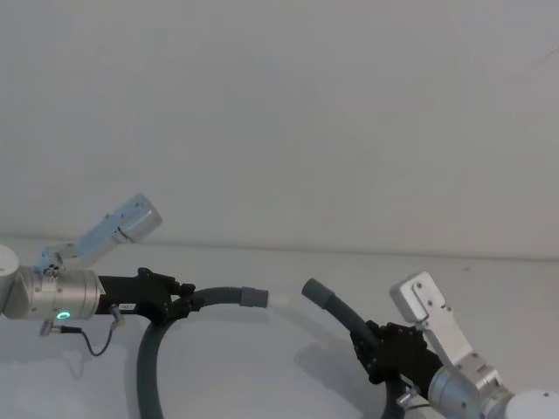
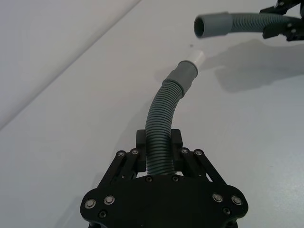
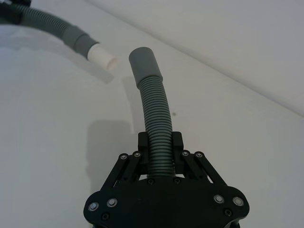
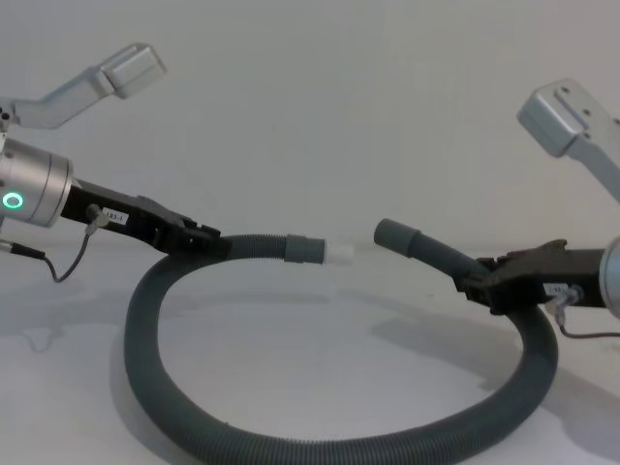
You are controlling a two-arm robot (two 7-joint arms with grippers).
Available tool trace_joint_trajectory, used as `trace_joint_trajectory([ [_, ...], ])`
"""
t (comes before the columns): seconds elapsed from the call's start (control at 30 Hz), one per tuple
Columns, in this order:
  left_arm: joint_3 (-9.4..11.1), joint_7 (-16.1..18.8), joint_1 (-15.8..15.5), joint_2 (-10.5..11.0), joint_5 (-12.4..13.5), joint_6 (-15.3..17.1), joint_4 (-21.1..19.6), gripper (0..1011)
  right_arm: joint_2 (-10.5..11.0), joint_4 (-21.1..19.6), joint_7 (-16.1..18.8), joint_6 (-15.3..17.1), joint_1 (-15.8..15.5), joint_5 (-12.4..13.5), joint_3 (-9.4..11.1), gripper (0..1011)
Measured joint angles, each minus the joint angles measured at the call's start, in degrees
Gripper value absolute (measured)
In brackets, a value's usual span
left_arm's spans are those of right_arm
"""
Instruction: Use both hands to pick up one end of the pipe from the table, align the ends, and insert them.
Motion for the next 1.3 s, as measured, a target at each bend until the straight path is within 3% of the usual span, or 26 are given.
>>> trace_joint_trajectory([
  [0.23, 0.2, -2.08, -0.35, 0.43, -0.73, -2.61, -0.54, 272, 1.72, -0.5, 1.08, -3.12, -1.07, -0.47, -1.13, 258],
  [0.63, -0.61, -3.66, 2.77, 2.71, -2.91, -3.9, -8.43, 272, 3.51, -1.7, 1.97, -5.84, -2.2, -0.53, -1.98, 258],
  [0.93, -1.37, -3.36, 6.36, 5.56, -4.33, -2.05, -15.73, 272, 4.78, -2.39, 2.44, -6.82, -2.78, -0.18, -2.19, 258],
  [1.3, -1.64, -2.47, 9.17, 8.54, -4.96, 0.69, -21.02, 272, 6.2, -3.48, 3.26, -8.13, -3.97, 2.36, -1.05, 258],
])
